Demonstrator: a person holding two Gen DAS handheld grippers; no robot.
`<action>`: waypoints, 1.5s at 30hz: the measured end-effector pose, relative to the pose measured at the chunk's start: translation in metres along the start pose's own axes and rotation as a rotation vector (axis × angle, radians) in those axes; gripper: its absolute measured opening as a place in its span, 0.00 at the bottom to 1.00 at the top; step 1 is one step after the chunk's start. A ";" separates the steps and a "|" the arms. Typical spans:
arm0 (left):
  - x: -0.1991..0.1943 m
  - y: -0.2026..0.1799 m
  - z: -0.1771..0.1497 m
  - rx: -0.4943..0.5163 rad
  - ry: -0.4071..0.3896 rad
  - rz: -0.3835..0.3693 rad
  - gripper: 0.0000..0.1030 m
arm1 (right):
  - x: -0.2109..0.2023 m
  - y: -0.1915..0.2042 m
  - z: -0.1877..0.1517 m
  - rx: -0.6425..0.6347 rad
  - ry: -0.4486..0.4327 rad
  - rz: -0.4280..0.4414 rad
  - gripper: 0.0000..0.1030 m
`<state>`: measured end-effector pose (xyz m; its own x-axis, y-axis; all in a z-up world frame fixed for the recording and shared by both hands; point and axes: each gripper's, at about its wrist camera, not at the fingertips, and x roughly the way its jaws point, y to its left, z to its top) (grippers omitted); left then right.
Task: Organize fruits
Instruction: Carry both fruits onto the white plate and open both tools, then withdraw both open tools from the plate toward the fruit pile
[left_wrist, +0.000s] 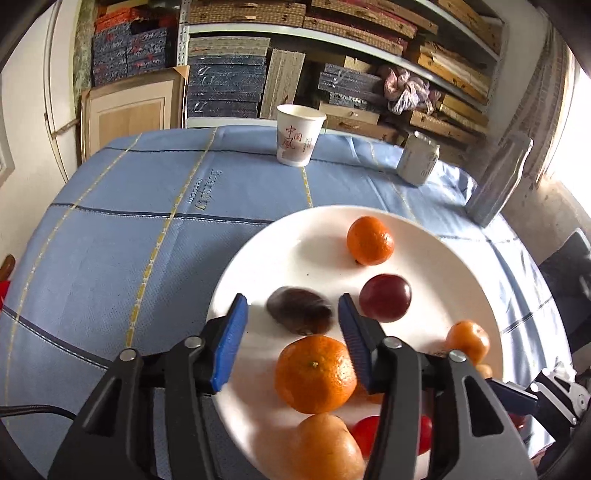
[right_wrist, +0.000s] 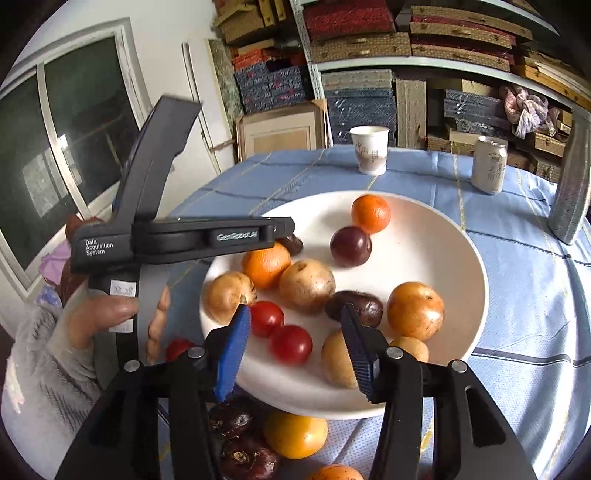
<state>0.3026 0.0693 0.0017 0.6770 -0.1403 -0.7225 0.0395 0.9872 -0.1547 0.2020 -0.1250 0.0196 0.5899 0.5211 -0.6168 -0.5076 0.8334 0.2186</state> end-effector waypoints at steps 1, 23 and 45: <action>-0.005 0.002 0.002 -0.011 -0.009 -0.007 0.53 | -0.004 0.000 0.001 -0.001 -0.009 0.000 0.52; -0.122 0.005 -0.125 0.076 -0.103 0.110 0.92 | -0.119 -0.062 -0.052 0.231 -0.240 -0.111 0.86; -0.096 -0.002 -0.138 0.105 -0.028 0.127 0.92 | -0.099 -0.070 -0.062 0.203 -0.119 -0.224 0.89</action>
<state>0.1358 0.0703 -0.0220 0.7014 -0.0129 -0.7126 0.0277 0.9996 0.0092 0.1402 -0.2459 0.0181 0.7480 0.3282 -0.5769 -0.2280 0.9433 0.2411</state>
